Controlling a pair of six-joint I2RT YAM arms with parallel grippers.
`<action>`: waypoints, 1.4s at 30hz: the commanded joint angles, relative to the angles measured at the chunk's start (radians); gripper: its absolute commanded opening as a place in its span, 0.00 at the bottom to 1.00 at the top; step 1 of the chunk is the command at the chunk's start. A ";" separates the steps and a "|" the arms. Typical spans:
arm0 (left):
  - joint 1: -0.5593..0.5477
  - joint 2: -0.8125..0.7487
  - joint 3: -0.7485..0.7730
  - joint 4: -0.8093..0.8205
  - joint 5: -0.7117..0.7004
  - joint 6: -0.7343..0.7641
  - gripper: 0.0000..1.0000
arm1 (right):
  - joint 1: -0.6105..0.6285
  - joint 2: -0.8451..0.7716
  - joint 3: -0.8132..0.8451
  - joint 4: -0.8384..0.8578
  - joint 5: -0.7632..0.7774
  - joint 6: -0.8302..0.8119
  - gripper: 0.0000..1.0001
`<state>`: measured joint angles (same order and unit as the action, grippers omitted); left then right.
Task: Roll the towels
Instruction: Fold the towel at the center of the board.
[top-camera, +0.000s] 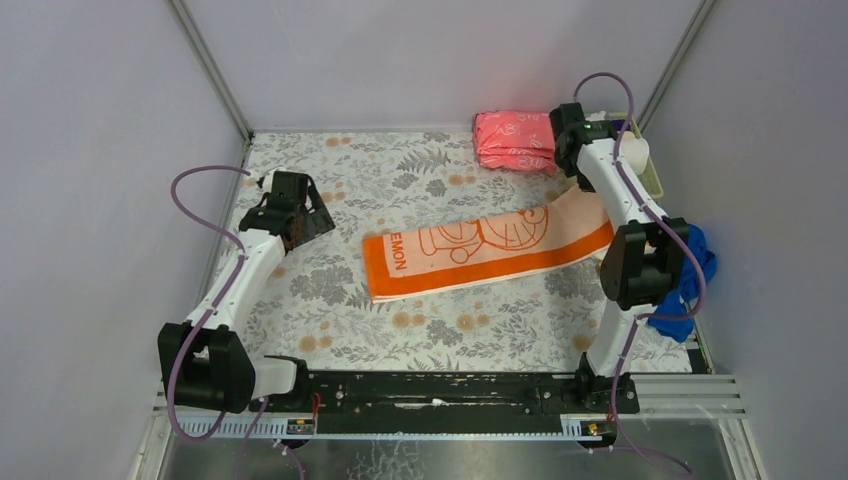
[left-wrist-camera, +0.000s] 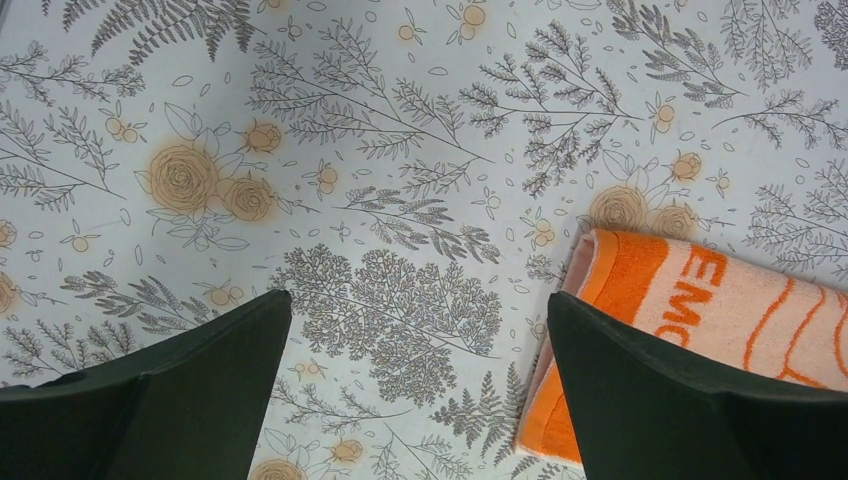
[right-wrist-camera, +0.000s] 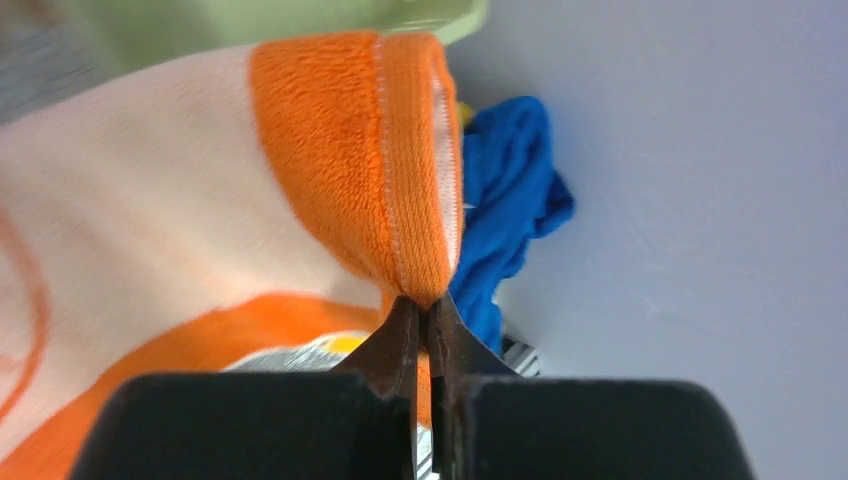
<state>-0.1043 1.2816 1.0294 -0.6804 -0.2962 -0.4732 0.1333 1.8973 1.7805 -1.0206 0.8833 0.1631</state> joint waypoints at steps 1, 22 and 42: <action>-0.006 0.007 -0.009 0.052 0.025 0.010 1.00 | 0.121 -0.051 0.017 -0.038 -0.263 -0.022 0.00; -0.008 0.013 -0.060 0.063 0.175 -0.001 1.00 | 0.505 0.109 0.166 0.100 -0.966 0.271 0.00; -0.008 0.058 -0.077 0.083 0.274 0.005 0.96 | 0.632 0.242 0.327 0.068 -1.074 0.369 0.00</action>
<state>-0.1059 1.3304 0.9638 -0.6636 -0.0551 -0.4736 0.7437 2.1292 2.0621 -0.9447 -0.1295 0.5087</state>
